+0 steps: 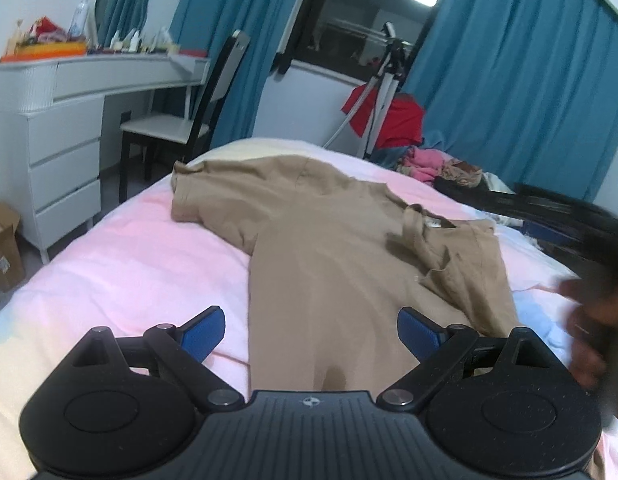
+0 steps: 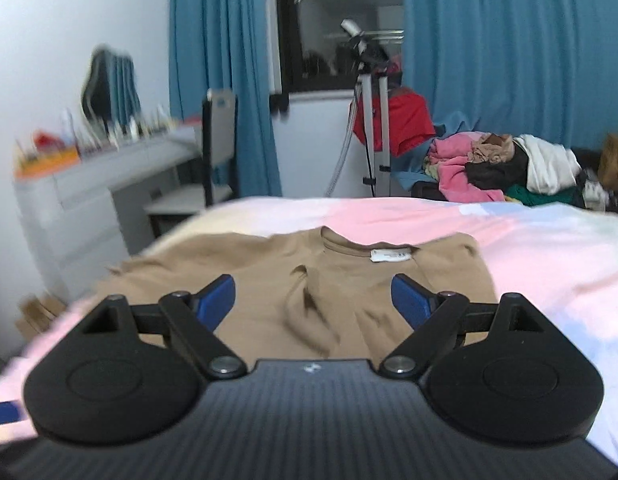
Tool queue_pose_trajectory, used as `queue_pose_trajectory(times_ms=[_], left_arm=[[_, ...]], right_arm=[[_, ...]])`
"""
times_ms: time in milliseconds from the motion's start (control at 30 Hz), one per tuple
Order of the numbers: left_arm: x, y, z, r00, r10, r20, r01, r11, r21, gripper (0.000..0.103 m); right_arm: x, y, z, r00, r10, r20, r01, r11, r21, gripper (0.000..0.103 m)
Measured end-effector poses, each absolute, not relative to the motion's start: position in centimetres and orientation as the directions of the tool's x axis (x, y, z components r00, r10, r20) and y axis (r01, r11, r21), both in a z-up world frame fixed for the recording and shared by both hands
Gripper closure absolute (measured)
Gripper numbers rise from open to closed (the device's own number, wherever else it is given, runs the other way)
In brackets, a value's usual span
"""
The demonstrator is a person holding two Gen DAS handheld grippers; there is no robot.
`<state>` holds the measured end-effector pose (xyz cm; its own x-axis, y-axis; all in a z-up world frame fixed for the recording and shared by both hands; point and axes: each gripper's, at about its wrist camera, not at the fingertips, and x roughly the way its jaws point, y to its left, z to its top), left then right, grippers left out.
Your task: Fold clothes
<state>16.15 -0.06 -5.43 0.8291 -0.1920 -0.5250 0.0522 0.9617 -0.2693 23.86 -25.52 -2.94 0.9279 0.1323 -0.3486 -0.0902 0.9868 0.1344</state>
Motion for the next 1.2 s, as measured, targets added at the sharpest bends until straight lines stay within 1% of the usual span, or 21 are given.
queue_pose_trajectory(times_ms=[100, 167, 400, 500, 600, 667, 767, 800, 967, 1100, 1133, 1167, 1200], left_arm=[[14.5, -0.9, -5.2, 0.814, -0.234, -0.532, 0.096, 0.957, -0.273, 0.009], [13.4, -1.5, -5.1, 0.802, -0.261, -0.537, 0.126, 0.953, -0.276, 0.009], [9.5, -3.6, -4.6, 0.754, -0.354, -0.552, 0.227, 0.931, -0.287, 0.011], [8.3, -5.7, -4.8, 0.709, -0.423, -0.565, 0.29, 0.904, -0.313, 0.014], [7.5, -8.9, -5.2, 0.634, -0.513, -0.579, 0.367, 0.858, -0.359, 0.018], [7.1, -11.0, -5.4, 0.578, -0.569, -0.585, 0.414, 0.822, -0.391, 0.019], [6.3, -15.2, -6.0, 0.514, -0.616, -0.596, 0.489, 0.782, -0.387, 0.019], [6.2, -16.5, -6.4, 0.497, -0.626, -0.602, 0.502, 0.772, -0.388, 0.021], [6.7, -22.7, -9.6, 0.407, -0.659, -0.632, 0.517, 0.737, -0.436, 0.033], [7.8, -25.9, -12.5, 0.335, -0.662, -0.67, 0.536, 0.719, -0.442, 0.055], [7.9, -26.5, -13.0, 0.327, -0.657, -0.68, 0.544, 0.719, -0.433, 0.064], [7.9, -26.7, -13.3, 0.329, -0.651, -0.684, 0.549, 0.721, -0.423, 0.071], [7.9, -26.7, -13.5, 0.333, -0.649, -0.684, 0.549, 0.723, -0.419, 0.082]], right_arm=[[17.2, -27.2, -1.5, 0.934, 0.14, -0.329, -0.079, 0.978, 0.192, 0.016], [12.5, -28.7, -1.1, 0.945, 0.118, -0.305, -0.048, 0.973, 0.226, 0.016], [0.5, -34.9, -2.8, 0.952, 0.004, -0.305, 0.128, 0.904, 0.409, 0.016], [-2.4, -37.1, -3.6, 0.95, -0.053, -0.309, 0.194, 0.875, 0.445, 0.016], [-3.7, -38.9, -3.7, 0.952, -0.109, -0.286, 0.238, 0.851, 0.467, 0.016], [-4.2, -40.0, -3.6, 0.951, -0.155, -0.268, 0.27, 0.84, 0.471, 0.016], [-4.7, -41.3, -3.8, 0.947, -0.204, -0.247, 0.301, 0.829, 0.472, 0.016], [-4.8, -41.7, -3.9, 0.945, -0.215, -0.245, 0.31, 0.826, 0.472, 0.016], [-4.0, -43.3, -5.1, 0.936, -0.225, -0.269, 0.333, 0.812, 0.479, 0.016], [-2.9, -43.7, -6.1, 0.928, -0.223, -0.298, 0.347, 0.806, 0.479, 0.016], [-2.6, -43.8, -6.4, 0.925, -0.219, -0.31, 0.352, 0.802, 0.483, 0.016], [-2.3, -43.9, -6.6, 0.922, -0.215, -0.321, 0.356, 0.797, 0.488, 0.016], [-2.1, -44.0, -6.9, 0.919, -0.211, -0.333, 0.361, 0.792, 0.492, 0.016]])
